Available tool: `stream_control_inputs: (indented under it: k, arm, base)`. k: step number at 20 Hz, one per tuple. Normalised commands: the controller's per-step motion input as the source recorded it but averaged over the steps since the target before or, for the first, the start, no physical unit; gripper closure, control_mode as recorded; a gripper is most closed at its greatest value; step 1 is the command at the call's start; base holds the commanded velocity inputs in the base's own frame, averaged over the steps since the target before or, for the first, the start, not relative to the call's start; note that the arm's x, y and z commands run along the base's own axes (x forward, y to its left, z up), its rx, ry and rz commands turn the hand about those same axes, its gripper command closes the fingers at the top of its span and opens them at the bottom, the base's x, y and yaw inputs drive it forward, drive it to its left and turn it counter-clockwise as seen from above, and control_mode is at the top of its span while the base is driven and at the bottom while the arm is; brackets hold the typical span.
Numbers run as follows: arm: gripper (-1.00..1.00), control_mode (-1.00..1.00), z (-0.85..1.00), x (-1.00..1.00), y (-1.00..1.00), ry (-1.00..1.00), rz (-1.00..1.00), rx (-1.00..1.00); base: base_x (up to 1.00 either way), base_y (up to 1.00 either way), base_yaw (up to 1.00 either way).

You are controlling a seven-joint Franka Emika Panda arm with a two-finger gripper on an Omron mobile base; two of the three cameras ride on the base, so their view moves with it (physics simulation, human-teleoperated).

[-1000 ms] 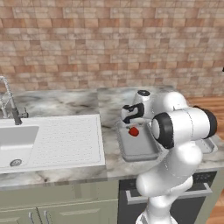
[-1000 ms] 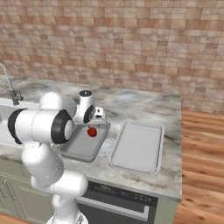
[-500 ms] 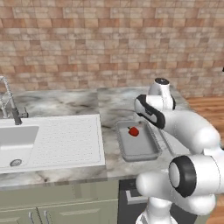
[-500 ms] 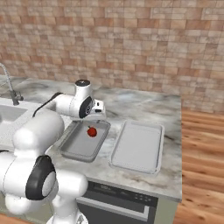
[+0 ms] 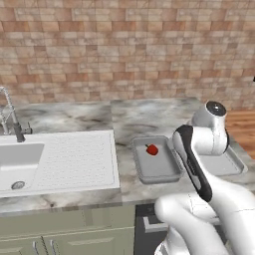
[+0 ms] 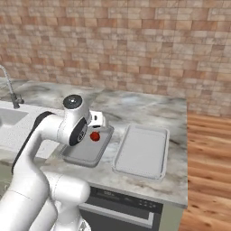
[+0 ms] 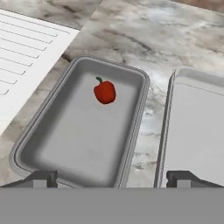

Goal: Place one bell pepper and one chicken drumstick in each tupperware on the nearby counter, to pack two identical lunches.

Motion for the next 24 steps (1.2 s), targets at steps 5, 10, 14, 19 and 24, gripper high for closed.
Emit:
stream_control_inputs:
  k: [5, 10, 14, 19, 24]
  arm:
    - [-1.0, 1.0, 0.04, -0.8, 0.09, -0.15, 0.04, -0.1]
    - [-1.0, 1.0, 0.0, 0.0, 0.0, 0.0, 0.0, 0.0]
    - [-1.0, 1.0, 0.0, 0.0, 0.0, 0.0, 0.0, 0.0]
    - [-1.0, 1.0, 0.0, 0.0, 0.0, 0.0, 0.0, 0.0]
    - [-1.0, 1.0, 0.0, 0.0, 0.0, 0.0, 0.0, 0.0]
  base:
    - [-0.2, 0.0, 0.01]
    - [-1.0, -0.03, 0.03]
    - [-1.0, -0.62, 0.0]
    - [-0.93, -1.0, -0.03]
    - [-0.3, -1.0, -0.05]
